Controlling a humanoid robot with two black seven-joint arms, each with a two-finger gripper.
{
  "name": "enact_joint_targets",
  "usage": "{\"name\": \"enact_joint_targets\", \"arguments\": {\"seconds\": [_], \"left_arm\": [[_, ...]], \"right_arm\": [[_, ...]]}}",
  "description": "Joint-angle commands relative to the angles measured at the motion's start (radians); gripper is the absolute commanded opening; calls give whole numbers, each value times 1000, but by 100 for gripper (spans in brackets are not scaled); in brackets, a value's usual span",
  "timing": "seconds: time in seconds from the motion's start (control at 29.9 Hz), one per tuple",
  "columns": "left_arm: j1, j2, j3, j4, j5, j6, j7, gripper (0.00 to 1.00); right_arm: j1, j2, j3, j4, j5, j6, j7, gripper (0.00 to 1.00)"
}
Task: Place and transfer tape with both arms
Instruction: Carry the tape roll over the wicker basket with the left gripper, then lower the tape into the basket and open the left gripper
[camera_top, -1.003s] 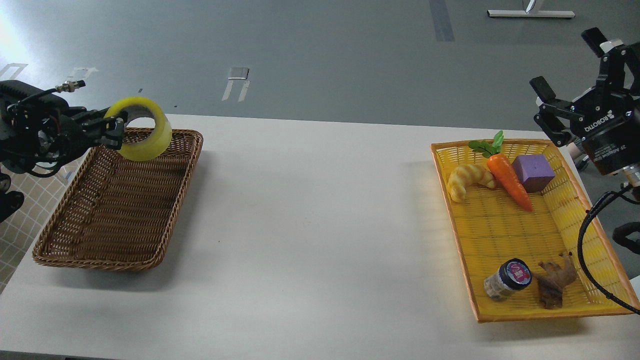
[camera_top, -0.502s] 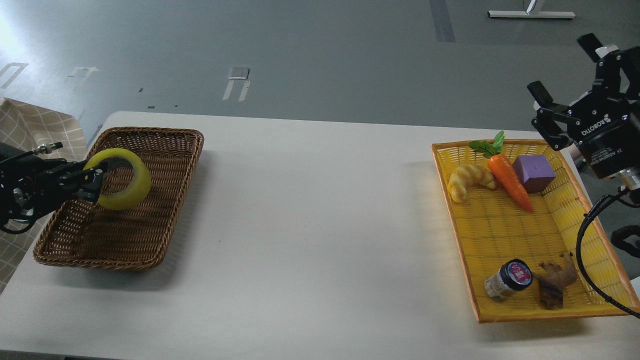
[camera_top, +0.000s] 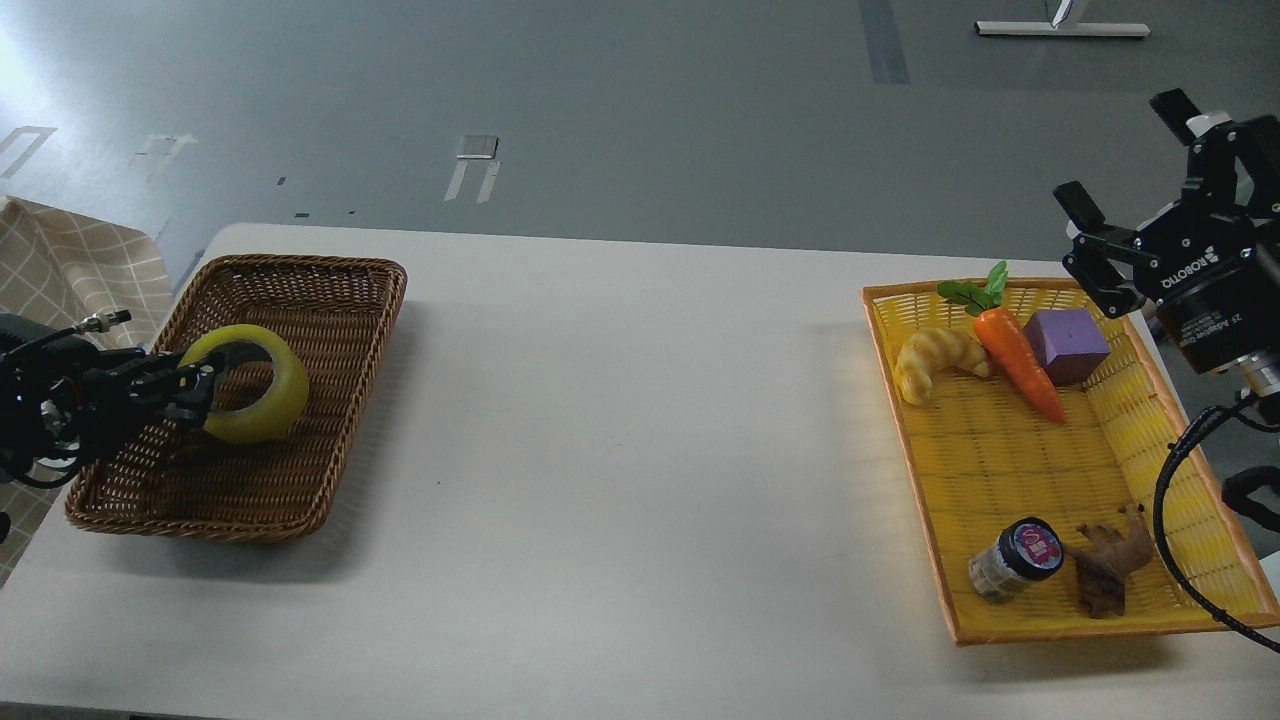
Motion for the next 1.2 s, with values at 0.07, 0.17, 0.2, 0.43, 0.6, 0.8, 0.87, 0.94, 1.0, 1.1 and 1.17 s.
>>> {"name": "enact_joint_targets", "arguments": {"seconds": [0.07,0.17,0.2,0.43,0.6,0.8,0.87,0.94,1.0,1.1,1.17], "left_arm": [[-1,-17,-1,17,-5,18,-7,16],[-3,-17,-1,35,-20,22,-23,60],[-3,-17,-1,42,-25,23,-32,75],[-11,-17,-1,75,-35,43,-121,92],[-17,-18,-4,85,-46,54,-119,95],[-58,-15,-4,66,-227,74,-124,98],[-95,-15,-4,63,-296,69,-124,98],[-147,-17,-6,62,-369,66,-124,98],[-162,-24,-10,56,-405,68,-124,98],[-184,-87,-10,-54,-520,66,-119,98],[-184,-98,-14,-106,-581,66,-115,98]], "right_arm": [[-2,0,0,5,0,0,-1,100],[-2,0,-2,8,0,0,-1,100],[-2,0,-2,8,0,0,-1,100],[-20,0,-3,8,0,0,-1,100],[-31,0,-2,8,0,0,-1,100],[-37,0,3,13,2,0,1,100],[-37,0,4,13,2,0,1,100],[-36,0,6,15,2,0,1,100],[-36,2,7,15,2,0,2,100],[-36,3,14,27,2,0,2,100],[-36,3,15,39,2,0,1,100]]}}
